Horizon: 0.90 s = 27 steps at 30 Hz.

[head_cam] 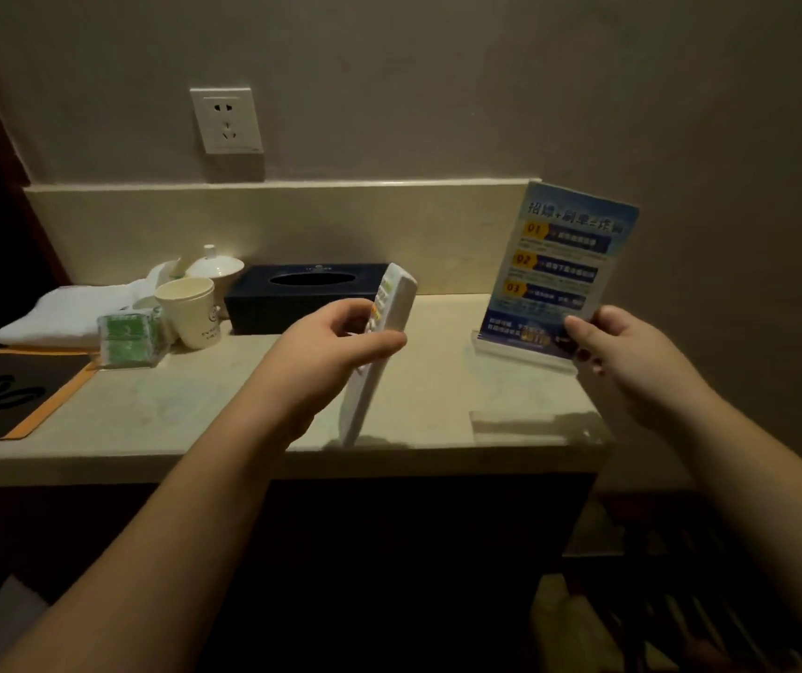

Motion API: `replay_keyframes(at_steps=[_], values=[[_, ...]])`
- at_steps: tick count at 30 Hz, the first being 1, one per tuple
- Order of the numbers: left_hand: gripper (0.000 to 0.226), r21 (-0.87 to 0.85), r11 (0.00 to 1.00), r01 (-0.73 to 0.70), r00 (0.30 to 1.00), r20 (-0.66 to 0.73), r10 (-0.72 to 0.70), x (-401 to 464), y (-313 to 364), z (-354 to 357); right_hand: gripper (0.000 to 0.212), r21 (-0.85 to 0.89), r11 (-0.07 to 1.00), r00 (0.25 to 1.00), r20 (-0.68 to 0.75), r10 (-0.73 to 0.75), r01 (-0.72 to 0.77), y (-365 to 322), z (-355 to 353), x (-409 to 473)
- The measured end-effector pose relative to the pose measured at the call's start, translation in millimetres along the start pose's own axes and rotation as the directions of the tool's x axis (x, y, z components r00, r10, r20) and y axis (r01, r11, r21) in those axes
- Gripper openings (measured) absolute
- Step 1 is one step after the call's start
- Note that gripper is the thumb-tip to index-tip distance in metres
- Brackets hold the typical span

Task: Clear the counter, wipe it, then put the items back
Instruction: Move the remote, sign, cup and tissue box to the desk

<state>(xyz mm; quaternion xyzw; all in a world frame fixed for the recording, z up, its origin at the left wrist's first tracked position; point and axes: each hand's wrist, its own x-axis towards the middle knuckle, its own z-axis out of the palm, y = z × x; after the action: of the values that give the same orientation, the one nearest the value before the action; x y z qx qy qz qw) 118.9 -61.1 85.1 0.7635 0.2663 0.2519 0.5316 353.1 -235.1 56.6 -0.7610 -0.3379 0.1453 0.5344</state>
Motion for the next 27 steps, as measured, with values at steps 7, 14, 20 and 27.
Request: replay_keyframes(at_steps=[7, 14, 20, 27], values=[[0.067, -0.112, 0.984, 0.137, 0.971, 0.212, -0.111, -35, -5, 56, 0.015, 0.059, 0.993, 0.988, -0.114, 0.107, -0.101, 44, -41, -76], [0.058, -0.116, 0.980, 0.163, 0.940, 0.320, -0.119, -63, -10, 144, 0.010, 0.048, 0.971, 0.956, -0.167, 0.240, -0.235, 85, -89, -155], [0.048, -0.081, 0.975, 0.205, 0.902, 0.403, -0.156, -93, -26, 234, 0.011, -0.007, 0.946, 0.917, -0.251, 0.311, -0.323, 135, -148, -225], [0.023, -0.012, 0.969, 0.246, 0.838, 0.505, -0.206, -156, -21, 353, 0.011, 0.024, 0.906, 0.862, -0.297, 0.411, -0.423, 192, -230, -320]])
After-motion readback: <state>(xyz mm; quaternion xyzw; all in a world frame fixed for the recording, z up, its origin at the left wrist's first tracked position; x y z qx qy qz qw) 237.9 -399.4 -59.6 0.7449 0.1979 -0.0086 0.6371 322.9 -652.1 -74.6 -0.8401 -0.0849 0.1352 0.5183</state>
